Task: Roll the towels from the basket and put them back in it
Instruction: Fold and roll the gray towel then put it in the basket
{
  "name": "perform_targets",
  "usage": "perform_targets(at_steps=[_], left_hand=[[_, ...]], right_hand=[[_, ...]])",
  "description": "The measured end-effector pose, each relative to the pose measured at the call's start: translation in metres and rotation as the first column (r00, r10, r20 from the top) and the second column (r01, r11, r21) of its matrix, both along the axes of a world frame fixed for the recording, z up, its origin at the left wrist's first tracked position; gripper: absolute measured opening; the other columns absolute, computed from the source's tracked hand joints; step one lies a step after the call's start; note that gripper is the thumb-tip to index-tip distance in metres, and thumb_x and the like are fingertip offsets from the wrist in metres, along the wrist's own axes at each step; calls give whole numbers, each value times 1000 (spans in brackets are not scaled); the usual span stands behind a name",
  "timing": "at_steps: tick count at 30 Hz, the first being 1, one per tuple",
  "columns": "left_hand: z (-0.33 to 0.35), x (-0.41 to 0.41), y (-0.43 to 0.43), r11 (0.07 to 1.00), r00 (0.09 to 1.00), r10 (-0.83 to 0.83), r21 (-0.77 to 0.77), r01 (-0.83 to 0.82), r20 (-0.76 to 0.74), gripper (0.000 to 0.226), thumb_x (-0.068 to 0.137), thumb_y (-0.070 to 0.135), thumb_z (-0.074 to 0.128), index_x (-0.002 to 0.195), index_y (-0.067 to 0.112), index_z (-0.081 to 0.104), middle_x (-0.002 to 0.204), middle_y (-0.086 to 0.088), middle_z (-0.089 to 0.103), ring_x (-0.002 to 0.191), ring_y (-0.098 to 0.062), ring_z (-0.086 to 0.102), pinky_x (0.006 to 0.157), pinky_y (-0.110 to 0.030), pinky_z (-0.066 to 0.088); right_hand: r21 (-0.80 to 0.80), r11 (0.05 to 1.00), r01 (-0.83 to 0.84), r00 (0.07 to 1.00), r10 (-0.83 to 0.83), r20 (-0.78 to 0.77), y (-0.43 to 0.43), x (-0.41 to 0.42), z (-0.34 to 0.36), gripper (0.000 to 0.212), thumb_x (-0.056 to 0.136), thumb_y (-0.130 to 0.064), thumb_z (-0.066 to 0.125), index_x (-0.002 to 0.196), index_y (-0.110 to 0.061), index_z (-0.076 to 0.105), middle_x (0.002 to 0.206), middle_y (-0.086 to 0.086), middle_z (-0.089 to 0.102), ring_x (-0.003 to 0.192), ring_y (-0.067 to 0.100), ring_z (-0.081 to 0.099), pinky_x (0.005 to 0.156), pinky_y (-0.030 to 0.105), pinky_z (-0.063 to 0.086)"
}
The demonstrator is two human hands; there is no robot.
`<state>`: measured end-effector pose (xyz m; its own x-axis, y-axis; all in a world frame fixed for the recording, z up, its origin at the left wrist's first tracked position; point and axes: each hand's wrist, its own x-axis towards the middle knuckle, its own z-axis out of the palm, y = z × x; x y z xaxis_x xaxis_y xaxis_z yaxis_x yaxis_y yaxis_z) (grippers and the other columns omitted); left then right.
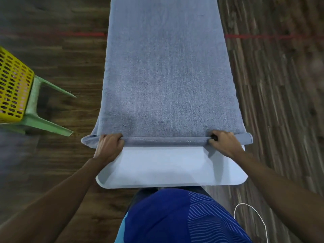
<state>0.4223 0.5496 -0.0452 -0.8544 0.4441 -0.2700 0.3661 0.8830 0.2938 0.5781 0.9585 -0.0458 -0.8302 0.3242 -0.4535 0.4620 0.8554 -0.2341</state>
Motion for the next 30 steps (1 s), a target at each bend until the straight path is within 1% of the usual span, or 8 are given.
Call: perform_targets(at_steps=[3, 5, 11, 14, 19, 22, 25, 30], left_hand=[[-8, 0, 0, 998, 987, 17, -50, -25, -159, 22, 86, 20, 53, 106, 13, 57, 106, -10, 58, 98, -35, 52, 87, -50, 36], [-12, 5, 0, 999, 970, -45, -11, 44, -240, 17, 86, 11, 54, 103, 10, 59, 104, -10, 56, 94, -35, 52, 82, -50, 41], [-9, 16, -1, 986, 975, -157, -86, 145, -157, 42, 75, 8, 53, 115, -1, 61, 108, -17, 63, 95, -36, 59, 79, -49, 50], [-1, 10, 3, 990, 984, -130, -74, 121, -123, 31, 76, 12, 51, 100, 2, 68, 94, -15, 68, 85, -36, 63, 76, -47, 52], [2, -4, 3, 999, 998, -52, 13, 52, 33, 36, 79, 29, 42, 79, 8, 70, 84, -12, 68, 83, -34, 61, 80, -43, 45], [-7, -7, 0, 999, 996, 37, -20, -39, -78, 24, 83, 28, 52, 94, 11, 66, 101, -11, 56, 99, -34, 49, 93, -50, 33], [-8, -1, 5, 1000, 973, 3, 3, -3, -229, 14, 84, 13, 57, 97, 11, 60, 99, -11, 55, 94, -35, 50, 85, -47, 37], [-12, 16, 5, 987, 973, -161, -40, 156, -163, 45, 74, 19, 42, 111, 3, 63, 106, -12, 62, 96, -33, 56, 81, -47, 48]], right_hand=[[128, 992, -20, 957, 56, -286, -4, 2, -9, 24, 77, -11, 71, 100, -13, 63, 100, 12, 58, 93, 36, 53, 80, 45, 41], [125, 992, -13, 922, 60, -382, -10, 6, -13, 23, 75, 1, 67, 96, -6, 64, 94, 14, 58, 87, 37, 54, 75, 44, 43], [138, 984, -114, 931, 154, -331, -32, 21, -12, 34, 81, -16, 60, 113, -4, 61, 110, 13, 62, 99, 33, 52, 87, 47, 48], [130, 986, -106, 951, 139, -275, -27, 13, -6, 41, 82, -30, 40, 107, -10, 66, 102, 9, 67, 95, 33, 58, 81, 45, 46], [15, 997, -73, 989, 75, -128, -13, 1, 3, 25, 86, -22, 56, 108, -13, 64, 102, 14, 68, 95, 34, 60, 83, 42, 43], [108, 993, -40, 976, 62, -211, -13, 3, -5, 26, 84, -16, 65, 109, -11, 58, 108, 12, 59, 100, 33, 50, 85, 44, 36], [225, 973, -52, 925, 132, -357, -19, 4, -11, 23, 76, 0, 70, 96, -9, 62, 97, 11, 58, 87, 33, 49, 74, 43, 37], [201, 972, -120, 938, 178, -298, -34, 12, -13, 48, 68, -6, 67, 115, -5, 58, 112, 13, 60, 99, 34, 54, 85, 44, 44]])
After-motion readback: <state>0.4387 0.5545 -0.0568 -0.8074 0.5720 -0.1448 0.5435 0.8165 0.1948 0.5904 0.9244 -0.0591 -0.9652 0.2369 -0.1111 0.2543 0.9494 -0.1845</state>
